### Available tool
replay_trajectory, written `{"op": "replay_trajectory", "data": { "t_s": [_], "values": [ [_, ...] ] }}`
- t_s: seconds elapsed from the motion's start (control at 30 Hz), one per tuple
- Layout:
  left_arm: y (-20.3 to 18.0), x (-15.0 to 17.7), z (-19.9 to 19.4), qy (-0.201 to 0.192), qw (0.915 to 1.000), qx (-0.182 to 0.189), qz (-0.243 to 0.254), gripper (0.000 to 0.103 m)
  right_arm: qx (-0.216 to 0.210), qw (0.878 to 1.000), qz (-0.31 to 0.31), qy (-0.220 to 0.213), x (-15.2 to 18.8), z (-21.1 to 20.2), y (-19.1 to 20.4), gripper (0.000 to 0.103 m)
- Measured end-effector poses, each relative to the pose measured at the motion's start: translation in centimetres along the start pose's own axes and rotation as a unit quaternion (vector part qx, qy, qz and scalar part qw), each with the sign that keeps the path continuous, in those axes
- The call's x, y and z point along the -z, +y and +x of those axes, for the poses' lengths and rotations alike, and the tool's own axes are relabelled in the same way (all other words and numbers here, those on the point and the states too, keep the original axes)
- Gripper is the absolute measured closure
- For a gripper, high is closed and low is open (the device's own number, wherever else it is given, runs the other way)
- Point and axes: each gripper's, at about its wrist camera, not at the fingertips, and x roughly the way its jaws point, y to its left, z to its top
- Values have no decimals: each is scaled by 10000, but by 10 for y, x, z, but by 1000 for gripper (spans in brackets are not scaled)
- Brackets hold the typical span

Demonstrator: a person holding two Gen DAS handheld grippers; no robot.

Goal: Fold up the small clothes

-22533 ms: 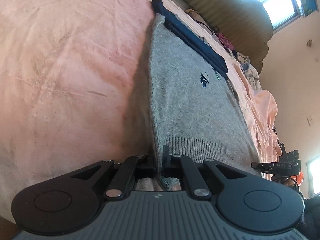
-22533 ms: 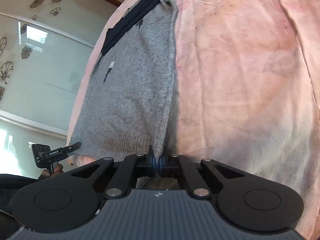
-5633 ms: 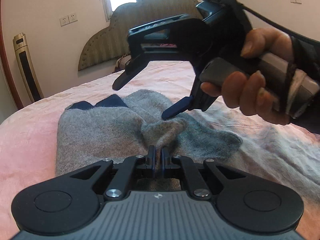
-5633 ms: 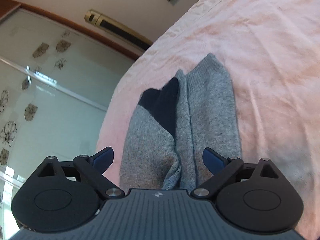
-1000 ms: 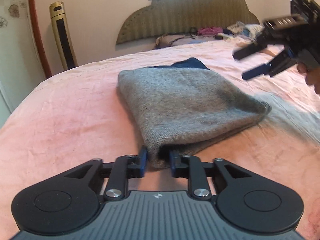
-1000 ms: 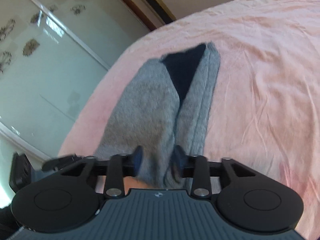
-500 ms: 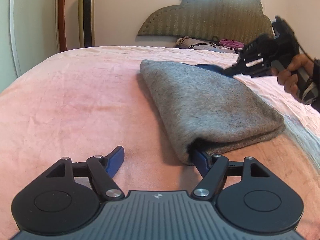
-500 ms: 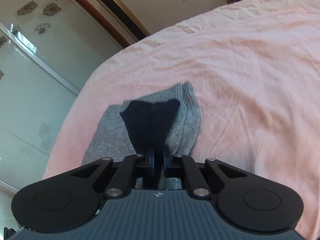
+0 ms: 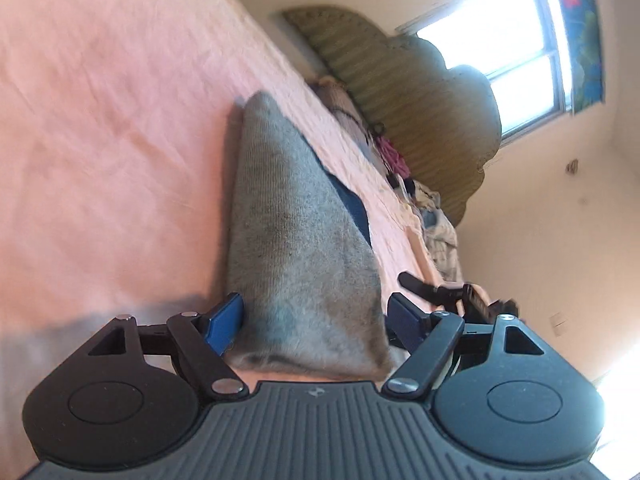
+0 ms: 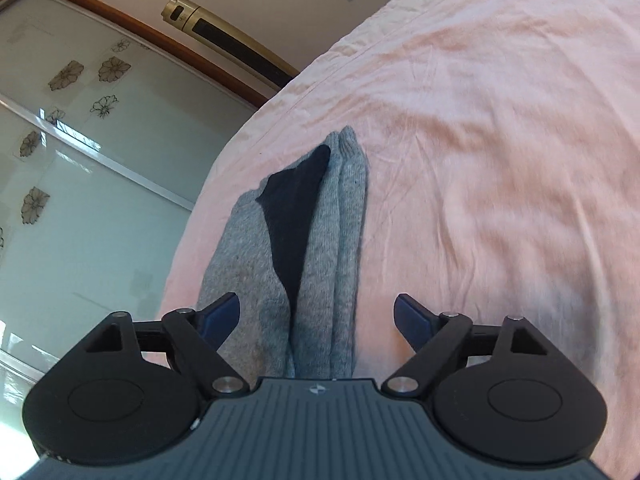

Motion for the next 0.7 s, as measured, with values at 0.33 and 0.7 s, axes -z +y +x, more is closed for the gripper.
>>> {"op": "replay_trajectory", "data": {
  "t_s": [0.33,0.7],
  "values": [
    [-10,-23,55,642,9946,-812,60,85,114,9958,-535,740,22,38,30,74],
    [-27,0,16,735,9887,-1007,832,74,-348,9974,-191,607,57,-11,14,54]
  ]
}}
